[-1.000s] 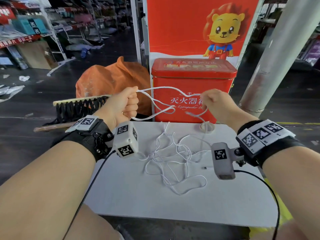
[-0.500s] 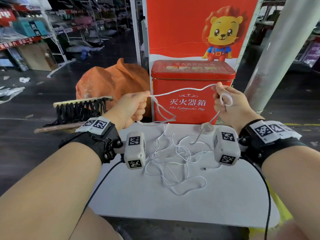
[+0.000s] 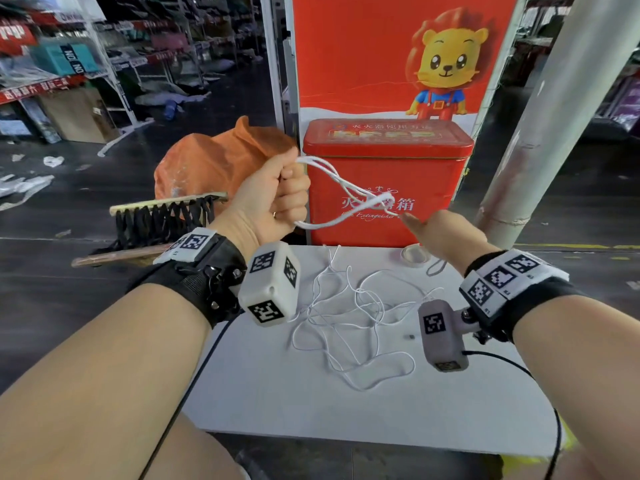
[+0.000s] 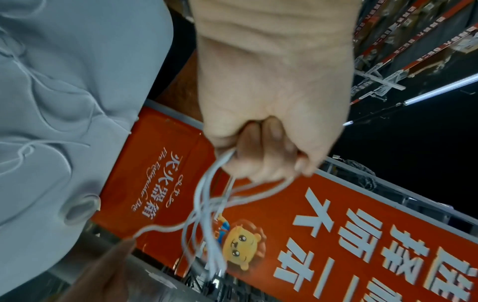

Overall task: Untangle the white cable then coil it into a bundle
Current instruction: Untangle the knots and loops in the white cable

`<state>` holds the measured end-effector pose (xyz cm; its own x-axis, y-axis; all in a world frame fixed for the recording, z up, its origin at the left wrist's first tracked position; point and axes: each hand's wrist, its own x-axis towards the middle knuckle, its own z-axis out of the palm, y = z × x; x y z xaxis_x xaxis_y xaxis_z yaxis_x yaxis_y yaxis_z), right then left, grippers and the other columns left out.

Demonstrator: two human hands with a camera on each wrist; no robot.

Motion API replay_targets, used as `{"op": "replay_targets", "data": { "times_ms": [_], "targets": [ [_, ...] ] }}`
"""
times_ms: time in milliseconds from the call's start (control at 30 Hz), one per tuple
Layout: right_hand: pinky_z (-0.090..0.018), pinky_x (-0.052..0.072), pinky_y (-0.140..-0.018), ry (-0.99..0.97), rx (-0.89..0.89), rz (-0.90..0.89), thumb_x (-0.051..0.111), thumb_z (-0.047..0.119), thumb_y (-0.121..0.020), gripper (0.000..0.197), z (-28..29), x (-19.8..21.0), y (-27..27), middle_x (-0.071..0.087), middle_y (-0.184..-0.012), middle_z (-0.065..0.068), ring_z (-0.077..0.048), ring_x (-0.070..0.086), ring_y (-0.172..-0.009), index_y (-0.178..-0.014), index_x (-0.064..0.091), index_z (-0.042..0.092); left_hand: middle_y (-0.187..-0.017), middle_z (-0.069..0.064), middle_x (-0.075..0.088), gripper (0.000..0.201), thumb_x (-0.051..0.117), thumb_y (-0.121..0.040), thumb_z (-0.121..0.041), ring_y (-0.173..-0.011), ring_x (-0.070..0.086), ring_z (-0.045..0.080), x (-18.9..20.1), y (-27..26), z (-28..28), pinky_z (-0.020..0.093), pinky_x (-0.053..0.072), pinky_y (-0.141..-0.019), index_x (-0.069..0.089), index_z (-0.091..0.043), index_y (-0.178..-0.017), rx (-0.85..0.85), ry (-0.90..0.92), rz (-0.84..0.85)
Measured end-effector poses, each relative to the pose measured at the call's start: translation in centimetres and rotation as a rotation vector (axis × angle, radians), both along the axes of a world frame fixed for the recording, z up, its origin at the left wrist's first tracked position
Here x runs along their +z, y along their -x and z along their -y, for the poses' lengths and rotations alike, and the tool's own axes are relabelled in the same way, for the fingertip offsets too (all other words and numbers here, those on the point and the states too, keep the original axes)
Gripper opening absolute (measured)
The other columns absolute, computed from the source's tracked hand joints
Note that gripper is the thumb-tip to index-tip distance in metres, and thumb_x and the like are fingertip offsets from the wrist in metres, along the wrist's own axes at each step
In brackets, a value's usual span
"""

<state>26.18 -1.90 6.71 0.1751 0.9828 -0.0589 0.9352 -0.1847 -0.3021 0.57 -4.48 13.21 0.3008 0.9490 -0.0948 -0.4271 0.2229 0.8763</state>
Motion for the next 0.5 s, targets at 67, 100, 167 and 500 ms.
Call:
{"op": "replay_targets", "data": {
  "times_ms": [67,100,167,500],
  "targets": [
    [-0.029,0.04,-0.063,0.005,0.093,-0.019,0.033,0.059,-0.093,0.065,-0.3,-0.4,0.5,0.059,-0.075,-0.009,-0.026,0.055,-0.068,-0.098,0.062,0.001,-0.041,-0.009,0.023,0.049,0.035,-0.101,-0.036,-0.028,0.018,0.005,0.2,-0.1,-0.3,0.017,0.014,-0.029,0.037,-0.021,-0.054,0.083,-0.002,0.098],
    [-0.028,0.036,-0.057,-0.007,0.137,-0.025,0.035,0.056,-0.094,0.061,-0.4,-0.5,0.6,0.054,-0.067,-0.007,-0.023,0.051,-0.061,-0.088,0.061,0.001,-0.042,-0.009,0.023,0.046,0.035,-0.101,-0.035,-0.029,0.018,0.005,0.1,0.1,-0.5,0.017,0.015,-0.029,0.036,-0.021,-0.058,0.129,0.001,0.126],
    [-0.028,0.032,-0.05,-0.025,0.188,-0.049,0.043,0.048,-0.095,0.053,-0.4,-0.5,0.5,0.049,-0.058,-0.005,-0.022,0.047,-0.055,-0.068,0.052,0.004,-0.043,-0.009,0.023,0.043,0.034,-0.102,-0.033,-0.031,0.018,0.005,-0.4,0.7,-0.9,0.018,0.016,-0.031,0.034,-0.021,-0.061,0.222,0.017,0.167],
    [-0.018,0.042,-0.053,-0.096,0.293,-0.373,0.072,0.021,-0.081,0.013,1.2,-0.4,-2.7,0.059,-0.059,0.002,-0.011,0.053,-0.055,-0.073,0.065,0.013,-0.039,-0.009,0.023,0.038,0.029,-0.095,-0.018,-0.028,0.019,0.006,-2.5,5.7,-2.8,0.018,0.016,-0.031,0.029,-0.02,-0.058,0.623,0.126,0.285]
  ]
}}
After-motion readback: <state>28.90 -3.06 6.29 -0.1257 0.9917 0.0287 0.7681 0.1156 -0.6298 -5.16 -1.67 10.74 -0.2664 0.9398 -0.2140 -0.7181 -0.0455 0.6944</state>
